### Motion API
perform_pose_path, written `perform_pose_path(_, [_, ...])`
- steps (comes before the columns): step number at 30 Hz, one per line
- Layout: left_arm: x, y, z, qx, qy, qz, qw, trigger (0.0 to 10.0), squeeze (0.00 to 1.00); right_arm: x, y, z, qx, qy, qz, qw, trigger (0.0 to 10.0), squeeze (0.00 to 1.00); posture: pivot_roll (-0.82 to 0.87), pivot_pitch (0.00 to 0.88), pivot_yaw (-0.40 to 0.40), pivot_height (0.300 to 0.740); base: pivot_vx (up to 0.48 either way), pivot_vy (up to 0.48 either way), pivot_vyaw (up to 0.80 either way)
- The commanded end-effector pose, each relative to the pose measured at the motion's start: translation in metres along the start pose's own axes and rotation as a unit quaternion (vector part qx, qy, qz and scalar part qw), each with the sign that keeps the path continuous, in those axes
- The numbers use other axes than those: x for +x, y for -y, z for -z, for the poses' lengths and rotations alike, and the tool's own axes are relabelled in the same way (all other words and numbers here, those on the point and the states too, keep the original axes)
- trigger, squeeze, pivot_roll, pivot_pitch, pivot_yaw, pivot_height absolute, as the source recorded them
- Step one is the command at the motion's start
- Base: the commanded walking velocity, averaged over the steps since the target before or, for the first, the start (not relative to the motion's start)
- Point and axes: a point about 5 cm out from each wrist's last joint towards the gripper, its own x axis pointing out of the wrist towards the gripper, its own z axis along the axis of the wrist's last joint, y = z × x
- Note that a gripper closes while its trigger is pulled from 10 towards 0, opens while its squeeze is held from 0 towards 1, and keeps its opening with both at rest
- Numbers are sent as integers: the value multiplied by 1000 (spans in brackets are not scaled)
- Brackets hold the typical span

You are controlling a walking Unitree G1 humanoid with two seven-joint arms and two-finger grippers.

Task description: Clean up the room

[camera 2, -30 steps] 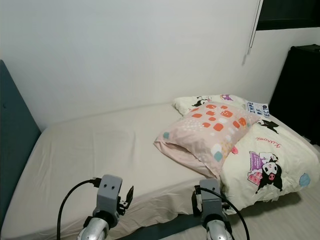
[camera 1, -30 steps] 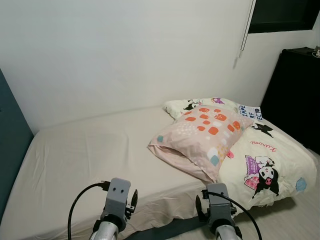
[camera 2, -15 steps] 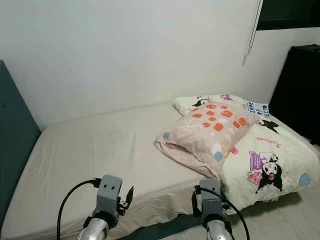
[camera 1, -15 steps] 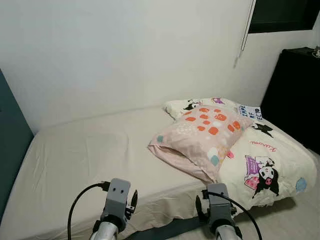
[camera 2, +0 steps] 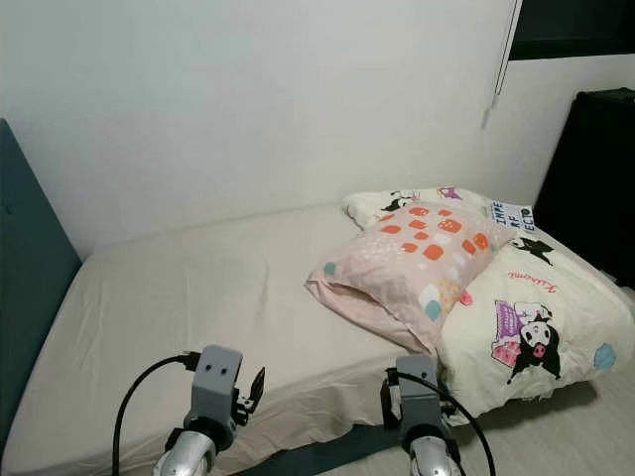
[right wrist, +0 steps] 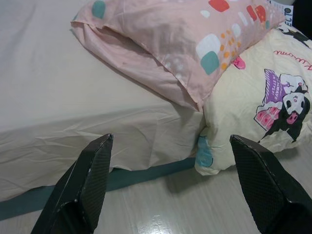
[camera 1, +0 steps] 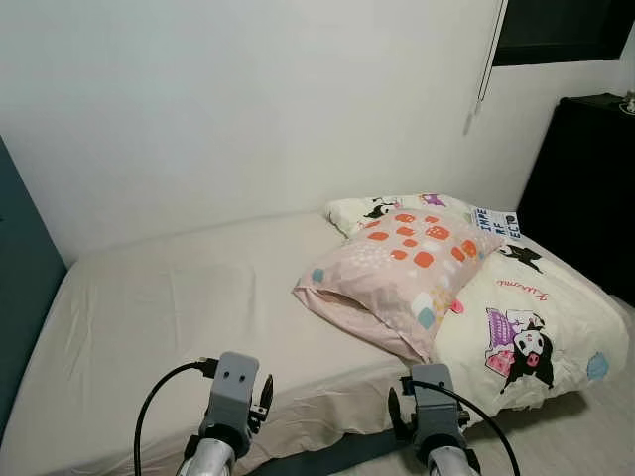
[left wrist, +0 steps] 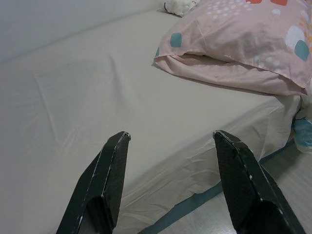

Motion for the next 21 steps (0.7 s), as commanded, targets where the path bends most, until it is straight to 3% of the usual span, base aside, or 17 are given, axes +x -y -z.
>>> perform_pose_path(1, [-2,-2,3,6,-9,1,1000,10000,0,-1,-1,2,-3,-3,-1,1000,10000,0,-39,0,14,740,0,0,0])
perform_pose_path(21, [-2,0,2,5,-10,-2,1000,10000,0,-1,-4,3,-4,-7,-4,1000,10000,0,-27,12,12,740,0,0,0])
